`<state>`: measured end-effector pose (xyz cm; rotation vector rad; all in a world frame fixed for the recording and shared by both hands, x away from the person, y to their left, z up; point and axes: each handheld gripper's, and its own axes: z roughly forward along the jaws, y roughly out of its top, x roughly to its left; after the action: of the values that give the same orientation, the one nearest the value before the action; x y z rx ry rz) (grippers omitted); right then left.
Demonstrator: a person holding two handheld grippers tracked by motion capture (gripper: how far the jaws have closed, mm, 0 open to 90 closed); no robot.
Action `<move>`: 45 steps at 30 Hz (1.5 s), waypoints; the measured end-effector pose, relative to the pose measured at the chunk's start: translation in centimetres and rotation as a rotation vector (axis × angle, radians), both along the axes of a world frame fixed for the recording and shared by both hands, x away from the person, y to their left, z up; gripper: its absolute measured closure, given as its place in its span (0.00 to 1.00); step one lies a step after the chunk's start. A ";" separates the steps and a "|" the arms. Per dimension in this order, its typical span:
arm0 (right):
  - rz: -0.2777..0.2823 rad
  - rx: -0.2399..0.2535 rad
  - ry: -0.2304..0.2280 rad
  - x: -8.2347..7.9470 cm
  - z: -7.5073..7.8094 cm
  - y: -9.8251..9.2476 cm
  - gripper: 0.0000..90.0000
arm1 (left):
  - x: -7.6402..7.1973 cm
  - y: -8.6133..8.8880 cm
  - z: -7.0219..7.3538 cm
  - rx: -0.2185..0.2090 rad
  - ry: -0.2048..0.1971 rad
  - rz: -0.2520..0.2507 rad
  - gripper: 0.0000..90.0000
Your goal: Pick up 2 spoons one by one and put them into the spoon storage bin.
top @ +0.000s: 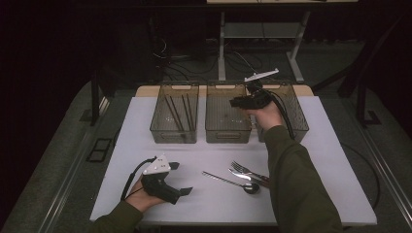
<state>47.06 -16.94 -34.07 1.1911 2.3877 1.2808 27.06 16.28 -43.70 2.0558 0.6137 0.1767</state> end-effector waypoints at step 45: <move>0.019 -0.057 0.054 1.2 -2.0 2.1 0.41 | 0.0 0.0 0.0 0.002 0.001 -0.006 0.01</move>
<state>48.30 -14.83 -36.04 1.2050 2.4614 1.1927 27.06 16.24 -43.69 2.0592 0.6083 0.1733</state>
